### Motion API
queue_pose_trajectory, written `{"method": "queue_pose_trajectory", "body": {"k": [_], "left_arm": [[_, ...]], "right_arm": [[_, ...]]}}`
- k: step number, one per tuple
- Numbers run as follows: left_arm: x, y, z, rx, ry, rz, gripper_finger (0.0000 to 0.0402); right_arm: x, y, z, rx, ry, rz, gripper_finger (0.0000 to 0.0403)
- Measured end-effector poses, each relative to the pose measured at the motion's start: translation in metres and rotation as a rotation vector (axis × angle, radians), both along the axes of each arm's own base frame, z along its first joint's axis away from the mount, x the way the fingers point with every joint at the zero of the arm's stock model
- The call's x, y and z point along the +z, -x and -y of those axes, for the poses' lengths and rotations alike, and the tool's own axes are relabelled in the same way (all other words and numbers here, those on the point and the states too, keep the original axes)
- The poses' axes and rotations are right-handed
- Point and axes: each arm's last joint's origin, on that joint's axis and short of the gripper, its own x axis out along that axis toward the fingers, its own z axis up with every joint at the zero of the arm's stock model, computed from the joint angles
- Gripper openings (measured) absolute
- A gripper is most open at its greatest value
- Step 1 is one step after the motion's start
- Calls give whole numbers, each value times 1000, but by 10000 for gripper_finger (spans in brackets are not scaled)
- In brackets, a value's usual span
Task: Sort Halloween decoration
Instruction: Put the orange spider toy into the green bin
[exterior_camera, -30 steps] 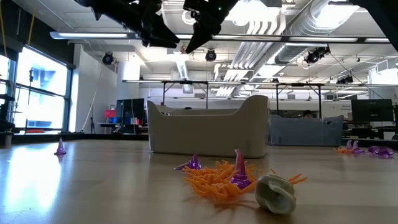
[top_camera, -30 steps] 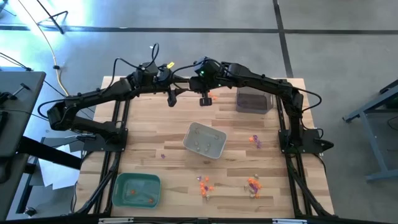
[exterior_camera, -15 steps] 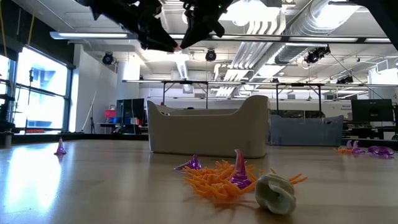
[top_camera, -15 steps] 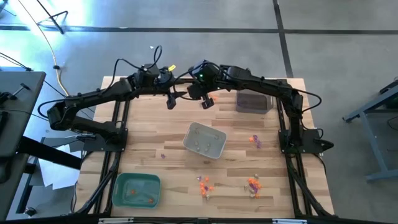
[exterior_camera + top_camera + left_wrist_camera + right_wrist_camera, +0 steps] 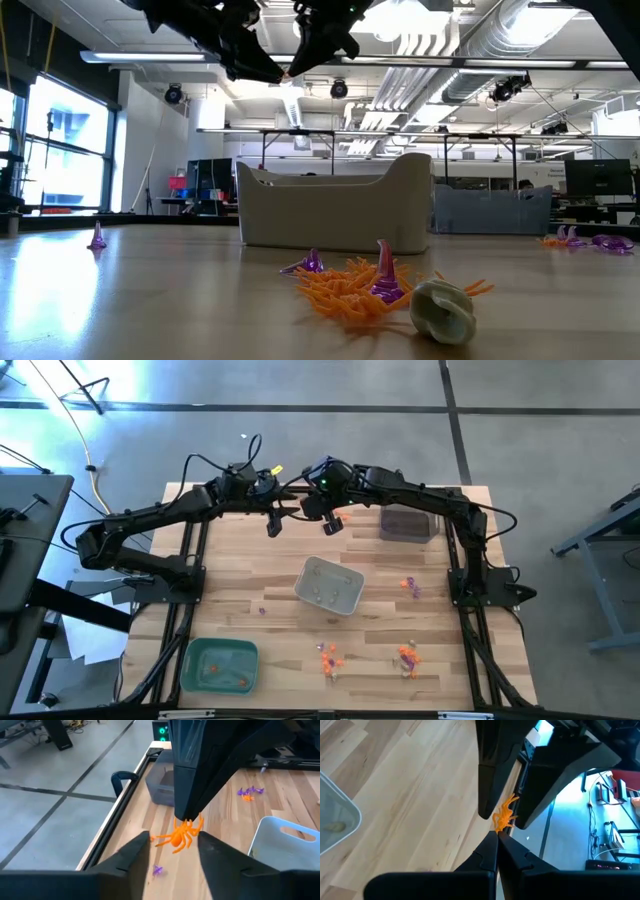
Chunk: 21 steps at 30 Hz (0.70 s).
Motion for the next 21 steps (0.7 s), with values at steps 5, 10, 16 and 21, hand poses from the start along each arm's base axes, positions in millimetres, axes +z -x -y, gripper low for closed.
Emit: {"method": "queue_pose_trajectory", "body": {"k": [5,10,16,21], "left_arm": [[-1,0,0,11,25,-4,41],[-2,1,0,21,55,-7,12],[-2,1,0,27,64,-4,3],[-2,1,0,26,62,0,1]], "right_arm": [[0,0,0,-4,-4,3,0],[0,0,0,-61,-58,27,0],[1,-1,1,-151,-143,71,9],[1,-1,1,-158,-150,74,59]]}}
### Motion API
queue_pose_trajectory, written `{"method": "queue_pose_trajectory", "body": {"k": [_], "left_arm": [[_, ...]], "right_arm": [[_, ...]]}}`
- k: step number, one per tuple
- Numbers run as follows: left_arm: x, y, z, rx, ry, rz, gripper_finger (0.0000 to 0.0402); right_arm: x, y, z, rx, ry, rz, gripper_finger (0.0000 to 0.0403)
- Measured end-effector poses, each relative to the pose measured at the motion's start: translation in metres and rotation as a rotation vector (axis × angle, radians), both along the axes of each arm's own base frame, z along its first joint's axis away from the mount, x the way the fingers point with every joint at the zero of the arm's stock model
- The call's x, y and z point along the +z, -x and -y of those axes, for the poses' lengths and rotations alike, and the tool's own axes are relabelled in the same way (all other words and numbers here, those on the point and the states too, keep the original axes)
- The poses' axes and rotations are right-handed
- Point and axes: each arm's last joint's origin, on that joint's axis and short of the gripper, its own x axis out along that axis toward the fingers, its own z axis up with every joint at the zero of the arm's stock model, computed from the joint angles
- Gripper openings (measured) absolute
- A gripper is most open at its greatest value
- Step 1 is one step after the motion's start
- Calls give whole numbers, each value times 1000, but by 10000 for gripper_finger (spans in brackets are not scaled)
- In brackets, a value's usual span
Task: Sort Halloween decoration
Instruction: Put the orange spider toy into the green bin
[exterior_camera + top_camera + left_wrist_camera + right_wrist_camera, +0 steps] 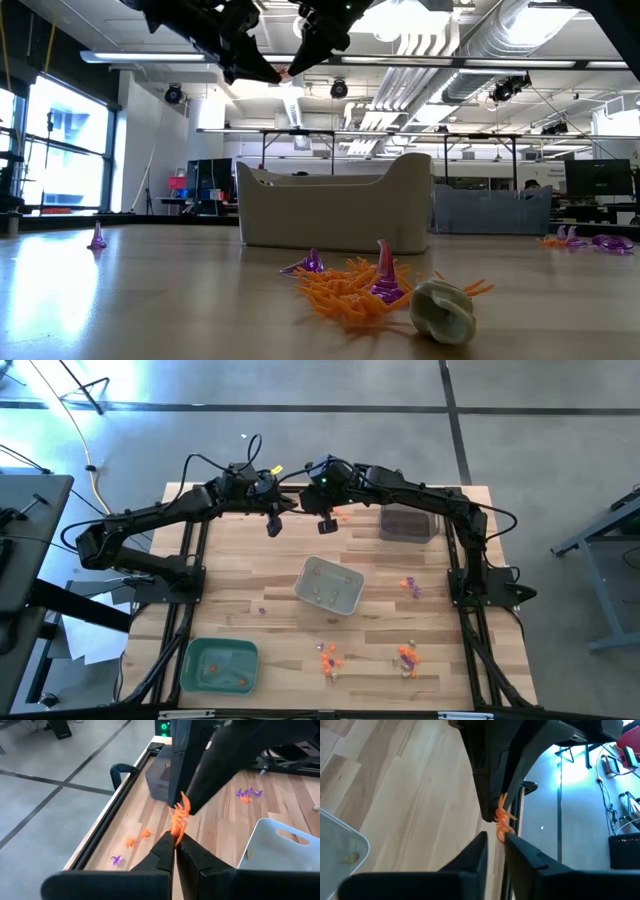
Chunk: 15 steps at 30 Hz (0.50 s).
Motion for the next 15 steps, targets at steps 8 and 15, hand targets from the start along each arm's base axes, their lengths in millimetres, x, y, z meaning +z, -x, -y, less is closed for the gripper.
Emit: {"method": "queue_pose_trajectory", "body": {"k": [8,15], "left_arm": [[1,0,0,0,-3,6,0],[1,0,0,6,-9,11,0]], "right_arm": [[0,0,0,1,0,2,153],[0,1,4,-72,60,-16,168]]}}
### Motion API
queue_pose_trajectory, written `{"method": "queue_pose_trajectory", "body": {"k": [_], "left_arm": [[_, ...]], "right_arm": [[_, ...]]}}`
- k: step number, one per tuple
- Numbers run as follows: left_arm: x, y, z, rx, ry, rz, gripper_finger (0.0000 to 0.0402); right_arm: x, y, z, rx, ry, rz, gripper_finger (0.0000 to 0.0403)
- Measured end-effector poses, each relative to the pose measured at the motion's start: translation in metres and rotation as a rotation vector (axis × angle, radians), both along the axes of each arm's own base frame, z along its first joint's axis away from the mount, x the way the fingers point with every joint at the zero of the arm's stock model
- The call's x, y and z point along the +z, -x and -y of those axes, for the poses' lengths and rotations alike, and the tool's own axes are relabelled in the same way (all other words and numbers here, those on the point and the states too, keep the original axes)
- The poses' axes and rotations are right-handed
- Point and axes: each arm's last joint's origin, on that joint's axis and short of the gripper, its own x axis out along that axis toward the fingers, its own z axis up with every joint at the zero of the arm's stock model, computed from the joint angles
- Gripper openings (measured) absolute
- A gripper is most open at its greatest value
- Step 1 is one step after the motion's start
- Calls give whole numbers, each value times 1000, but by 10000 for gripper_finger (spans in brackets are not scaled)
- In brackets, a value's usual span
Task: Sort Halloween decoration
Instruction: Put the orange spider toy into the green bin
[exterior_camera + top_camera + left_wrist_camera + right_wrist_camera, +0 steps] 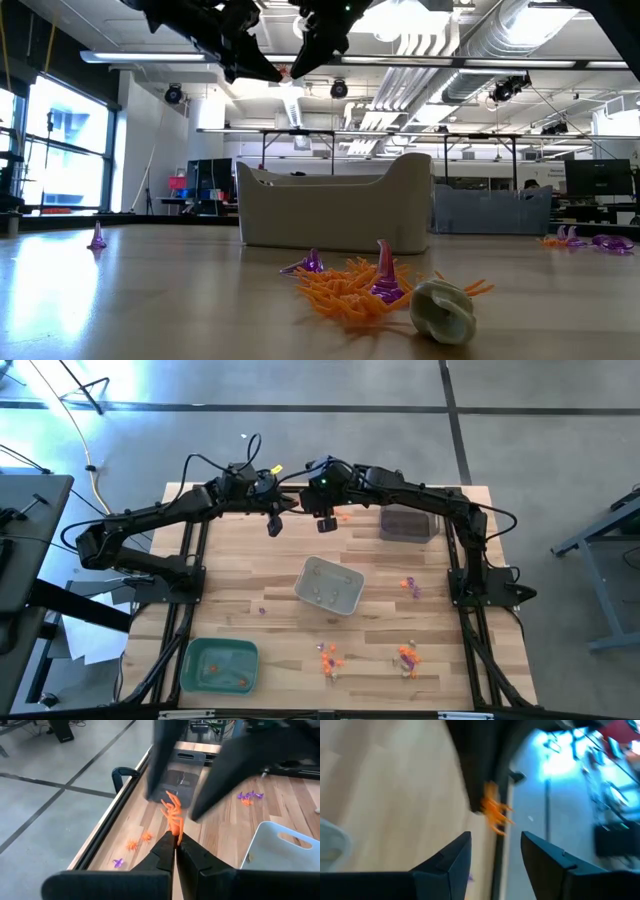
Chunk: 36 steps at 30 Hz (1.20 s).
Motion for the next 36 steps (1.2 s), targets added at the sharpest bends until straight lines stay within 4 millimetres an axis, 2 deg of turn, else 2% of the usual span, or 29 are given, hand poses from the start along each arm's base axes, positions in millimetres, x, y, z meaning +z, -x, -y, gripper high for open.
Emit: {"method": "queue_pose_trajectory", "body": {"k": [4,10,14,17,22,26,30,36], "left_arm": [[0,0,0,0,0,0,0],[1,6,3,20,20,-25,0],[7,22,10,62,78,-169,0],[10,41,20,98,187,-292,0],[1,77,51,101,481,-551,0],[4,95,81,35,645,-640,0],[13,104,112,-42,777,-613,0],[19,108,159,-25,972,-674,0]], "right_arm": [[0,3,9,-97,66,-19,168],[-3,14,29,-250,-30,-17,168],[-10,29,46,-377,-118,-74,168],[-13,38,57,-438,-200,-89,165],[-14,42,67,-443,-313,-55,165],[-14,42,72,-436,-333,-34,165],[-17,42,74,-440,-339,-42,165],[-24,47,67,-428,-427,-127,165]]}}
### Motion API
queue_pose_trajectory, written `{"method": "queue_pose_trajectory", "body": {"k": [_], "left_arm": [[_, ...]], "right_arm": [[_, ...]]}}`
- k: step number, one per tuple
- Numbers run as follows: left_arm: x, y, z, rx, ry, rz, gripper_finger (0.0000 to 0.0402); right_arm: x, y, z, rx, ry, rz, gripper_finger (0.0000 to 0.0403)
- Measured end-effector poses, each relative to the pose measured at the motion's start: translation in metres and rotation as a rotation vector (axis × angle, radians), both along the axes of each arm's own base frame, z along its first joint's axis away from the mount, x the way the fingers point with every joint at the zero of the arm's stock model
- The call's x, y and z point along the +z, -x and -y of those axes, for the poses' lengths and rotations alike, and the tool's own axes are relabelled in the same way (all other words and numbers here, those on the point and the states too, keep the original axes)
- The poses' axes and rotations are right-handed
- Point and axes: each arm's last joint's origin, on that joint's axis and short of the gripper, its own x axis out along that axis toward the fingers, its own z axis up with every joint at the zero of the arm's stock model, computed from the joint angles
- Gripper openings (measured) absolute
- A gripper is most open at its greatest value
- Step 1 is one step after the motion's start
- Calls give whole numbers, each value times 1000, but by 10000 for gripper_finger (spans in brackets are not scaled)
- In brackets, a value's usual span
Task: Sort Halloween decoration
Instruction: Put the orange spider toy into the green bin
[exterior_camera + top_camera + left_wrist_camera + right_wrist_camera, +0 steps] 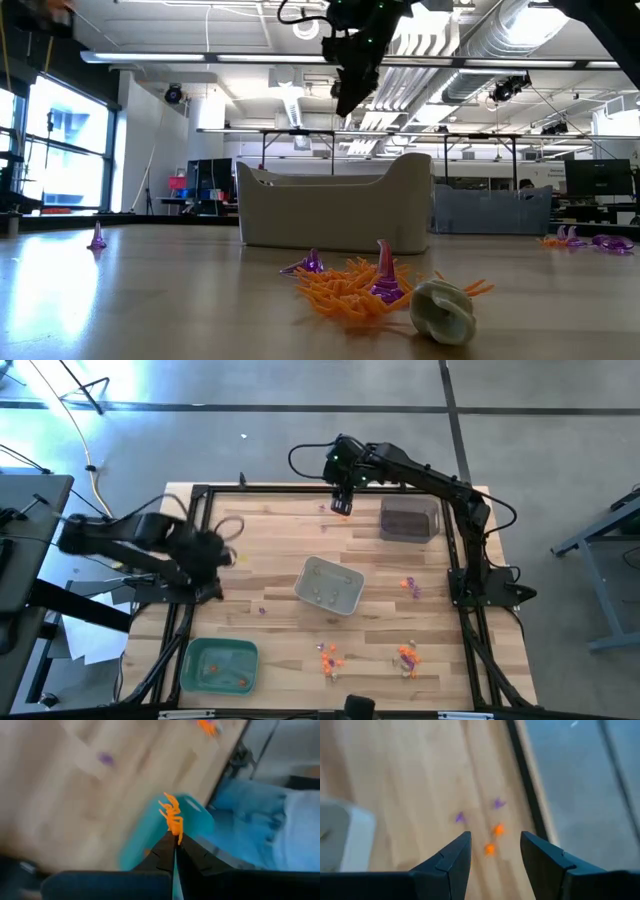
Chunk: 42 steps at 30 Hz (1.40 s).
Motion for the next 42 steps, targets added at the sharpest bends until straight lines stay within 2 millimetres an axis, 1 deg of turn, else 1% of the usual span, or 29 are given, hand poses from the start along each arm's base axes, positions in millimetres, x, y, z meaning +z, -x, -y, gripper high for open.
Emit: {"method": "queue_pose_trajectory", "body": {"k": [2,6,8,10,14,21,25,30,37,40,42], "left_arm": [[0,-4,20,1,59,-33,0],[-5,-14,65,-15,132,-99,0],[-11,-16,86,-20,153,-159,0],[-21,-17,102,-16,134,-246,0],[-40,-18,123,5,59,-384,0],[-64,-33,154,-45,34,-401,0],[-72,-38,163,-90,29,-378,2],[-75,-45,164,-88,39,-362,21],[-75,-47,162,-159,18,-317,70],[-76,-52,158,-152,-13,-280,84],[-76,-57,151,-137,-40,-262,86]], "right_arm": [[-2,4,-3,11,-41,-39,165],[-7,12,-7,7,-92,-129,165],[-7,14,-8,-4,-117,-146,165],[-8,14,-9,-2,-138,-145,165],[-7,13,-10,19,-173,-120,165],[-7,8,-18,43,-184,-99,165],[-7,2,-28,66,-181,-91,165],[-6,-3,-39,98,-180,-88,165],[-6,-6,-46,119,-178,-91,165],[-6,-6,-46,127,-174,-92,165],[-6,-6,-46,135,-169,-93,165]]}}
